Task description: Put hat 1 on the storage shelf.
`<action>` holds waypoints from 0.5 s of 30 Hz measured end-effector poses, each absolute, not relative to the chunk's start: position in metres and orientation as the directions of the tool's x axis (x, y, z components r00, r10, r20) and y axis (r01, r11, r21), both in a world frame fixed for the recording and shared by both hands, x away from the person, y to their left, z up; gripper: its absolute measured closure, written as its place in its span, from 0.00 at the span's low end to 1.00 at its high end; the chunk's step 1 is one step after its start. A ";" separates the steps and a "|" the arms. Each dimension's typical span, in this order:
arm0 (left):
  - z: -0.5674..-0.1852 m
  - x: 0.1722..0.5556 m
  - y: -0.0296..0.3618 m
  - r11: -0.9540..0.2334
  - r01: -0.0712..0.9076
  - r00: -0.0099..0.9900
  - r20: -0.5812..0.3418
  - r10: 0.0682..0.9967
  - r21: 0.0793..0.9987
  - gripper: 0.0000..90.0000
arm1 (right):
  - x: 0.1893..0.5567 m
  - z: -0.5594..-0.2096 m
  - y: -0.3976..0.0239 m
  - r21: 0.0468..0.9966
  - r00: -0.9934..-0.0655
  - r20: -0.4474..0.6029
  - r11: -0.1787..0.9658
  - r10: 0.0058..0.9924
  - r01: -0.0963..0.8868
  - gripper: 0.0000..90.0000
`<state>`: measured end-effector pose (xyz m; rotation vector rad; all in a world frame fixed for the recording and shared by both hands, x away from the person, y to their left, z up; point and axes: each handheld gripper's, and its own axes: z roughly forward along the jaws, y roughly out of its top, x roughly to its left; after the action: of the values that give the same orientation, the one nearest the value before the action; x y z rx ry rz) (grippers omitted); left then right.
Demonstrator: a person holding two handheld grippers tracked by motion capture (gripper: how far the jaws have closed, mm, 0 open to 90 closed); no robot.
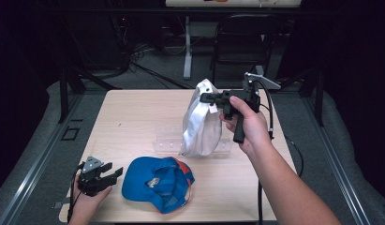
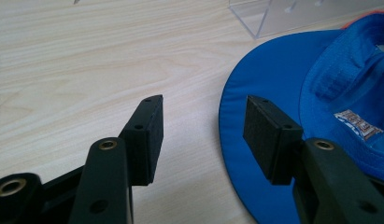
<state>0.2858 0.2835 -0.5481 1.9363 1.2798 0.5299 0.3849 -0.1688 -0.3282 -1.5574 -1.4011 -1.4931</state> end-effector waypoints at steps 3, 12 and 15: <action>-0.546 0.285 0.283 -0.232 0.602 0.424 -0.059 0.904 0.764 0.55 | 0.391 -0.325 -0.164 0.260 -0.171 0.938 -0.284 0.301 0.923 0.90; -0.546 0.286 0.281 -0.218 0.596 0.418 -0.067 0.906 0.772 0.52 | 0.409 -0.324 -0.147 0.252 -0.163 0.935 -0.268 0.316 0.930 0.90; -0.546 0.286 0.280 -0.212 0.594 0.421 -0.075 0.904 0.776 0.51 | 0.415 -0.326 -0.142 0.243 -0.155 0.937 -0.265 0.313 0.933 0.90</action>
<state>0.2858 0.2804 -0.5461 1.9170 1.2713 0.5183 0.4151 -0.1423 -0.3259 -1.5588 -1.4273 -1.4454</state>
